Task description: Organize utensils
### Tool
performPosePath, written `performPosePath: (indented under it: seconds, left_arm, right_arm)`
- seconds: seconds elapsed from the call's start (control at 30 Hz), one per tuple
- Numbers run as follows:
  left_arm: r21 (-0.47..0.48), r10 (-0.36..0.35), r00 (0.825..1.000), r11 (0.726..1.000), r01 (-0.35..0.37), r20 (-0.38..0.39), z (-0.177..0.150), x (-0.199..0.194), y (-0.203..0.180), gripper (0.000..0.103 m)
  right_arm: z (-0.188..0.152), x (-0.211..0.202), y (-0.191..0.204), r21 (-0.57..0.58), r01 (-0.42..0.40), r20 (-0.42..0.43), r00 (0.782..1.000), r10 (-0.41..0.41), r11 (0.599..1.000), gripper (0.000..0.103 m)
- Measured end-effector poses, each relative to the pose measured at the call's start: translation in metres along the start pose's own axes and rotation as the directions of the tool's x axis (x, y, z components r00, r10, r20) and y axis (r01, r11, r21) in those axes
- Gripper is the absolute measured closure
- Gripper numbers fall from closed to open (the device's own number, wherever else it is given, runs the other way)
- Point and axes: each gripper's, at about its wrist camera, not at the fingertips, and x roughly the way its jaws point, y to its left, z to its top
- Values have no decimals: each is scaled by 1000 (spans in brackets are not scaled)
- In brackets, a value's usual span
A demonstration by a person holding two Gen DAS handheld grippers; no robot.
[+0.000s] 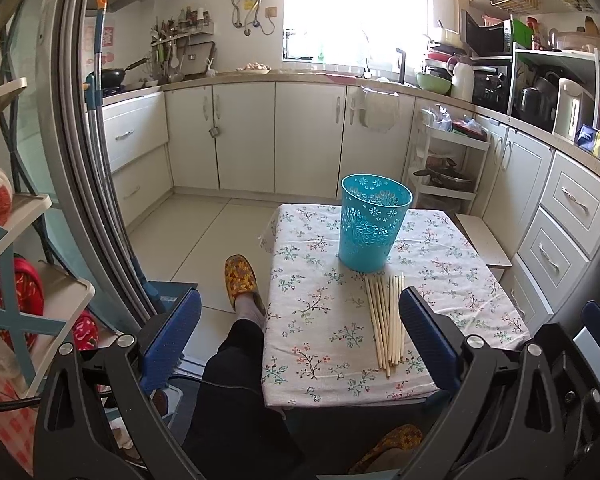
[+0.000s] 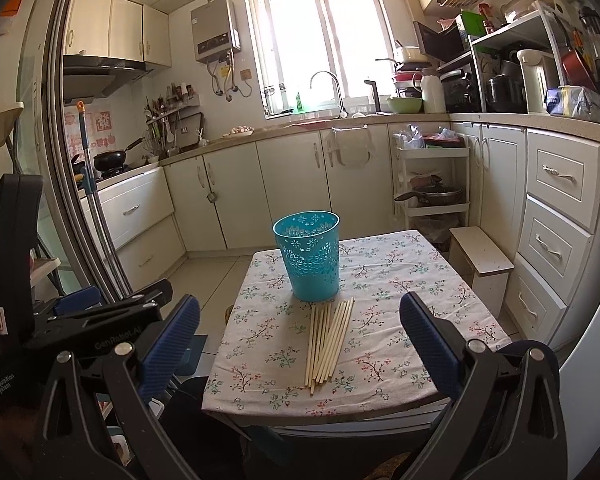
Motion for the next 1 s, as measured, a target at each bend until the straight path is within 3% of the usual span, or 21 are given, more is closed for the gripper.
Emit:
performPosePath:
  seconds: [1.0]
  left_arm:
    - [-2,10,1000,1000,-10,13,-1,-4,1,8]
  right_arm:
    - [1,-1,4,-10,-1,4,1000,1,1000,7]
